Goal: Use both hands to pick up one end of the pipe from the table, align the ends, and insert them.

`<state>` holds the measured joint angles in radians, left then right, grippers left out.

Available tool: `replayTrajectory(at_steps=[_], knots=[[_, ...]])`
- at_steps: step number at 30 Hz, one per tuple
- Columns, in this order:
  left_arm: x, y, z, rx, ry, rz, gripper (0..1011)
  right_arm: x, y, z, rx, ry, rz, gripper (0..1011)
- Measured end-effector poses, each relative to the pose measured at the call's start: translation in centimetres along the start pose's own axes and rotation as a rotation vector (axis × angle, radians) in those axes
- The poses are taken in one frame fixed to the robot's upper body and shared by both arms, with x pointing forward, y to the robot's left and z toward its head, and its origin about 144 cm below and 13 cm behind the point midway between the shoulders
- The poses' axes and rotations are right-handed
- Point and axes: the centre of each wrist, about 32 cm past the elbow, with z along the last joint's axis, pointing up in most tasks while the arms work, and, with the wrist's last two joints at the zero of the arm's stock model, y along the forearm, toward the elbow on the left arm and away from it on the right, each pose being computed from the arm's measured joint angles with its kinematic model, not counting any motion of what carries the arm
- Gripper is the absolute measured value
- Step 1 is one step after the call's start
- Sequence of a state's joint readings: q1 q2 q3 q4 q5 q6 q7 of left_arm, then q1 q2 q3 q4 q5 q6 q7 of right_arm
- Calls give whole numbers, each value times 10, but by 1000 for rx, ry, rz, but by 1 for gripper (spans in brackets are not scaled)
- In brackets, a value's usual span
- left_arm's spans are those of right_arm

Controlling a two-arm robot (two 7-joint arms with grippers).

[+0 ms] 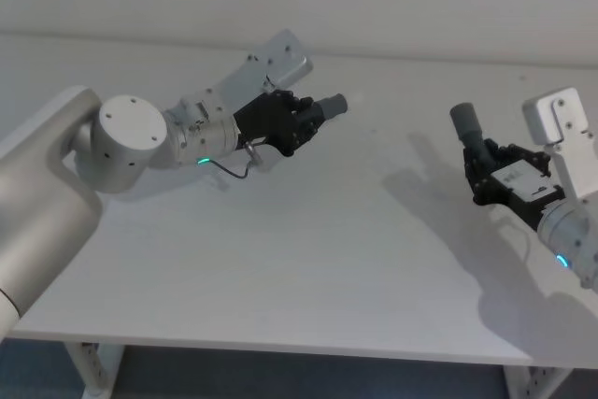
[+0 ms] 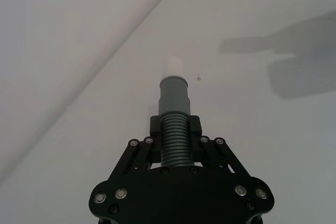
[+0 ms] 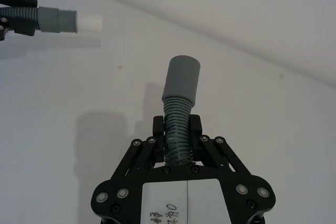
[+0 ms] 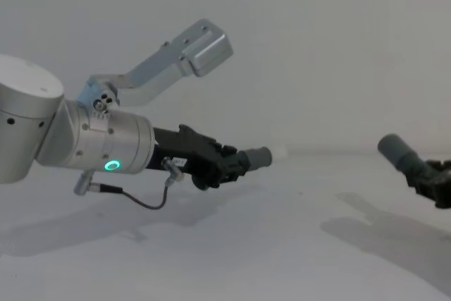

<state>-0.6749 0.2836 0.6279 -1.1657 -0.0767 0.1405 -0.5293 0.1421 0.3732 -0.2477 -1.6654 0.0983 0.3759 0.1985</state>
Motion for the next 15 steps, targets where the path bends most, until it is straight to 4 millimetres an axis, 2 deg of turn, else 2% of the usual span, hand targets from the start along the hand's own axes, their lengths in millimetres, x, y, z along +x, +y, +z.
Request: replayTrajectory(at_steps=[15], knots=[[7,18,17,-41,-334,-17,294,18,-16,-13,209,-175,-8,270]])
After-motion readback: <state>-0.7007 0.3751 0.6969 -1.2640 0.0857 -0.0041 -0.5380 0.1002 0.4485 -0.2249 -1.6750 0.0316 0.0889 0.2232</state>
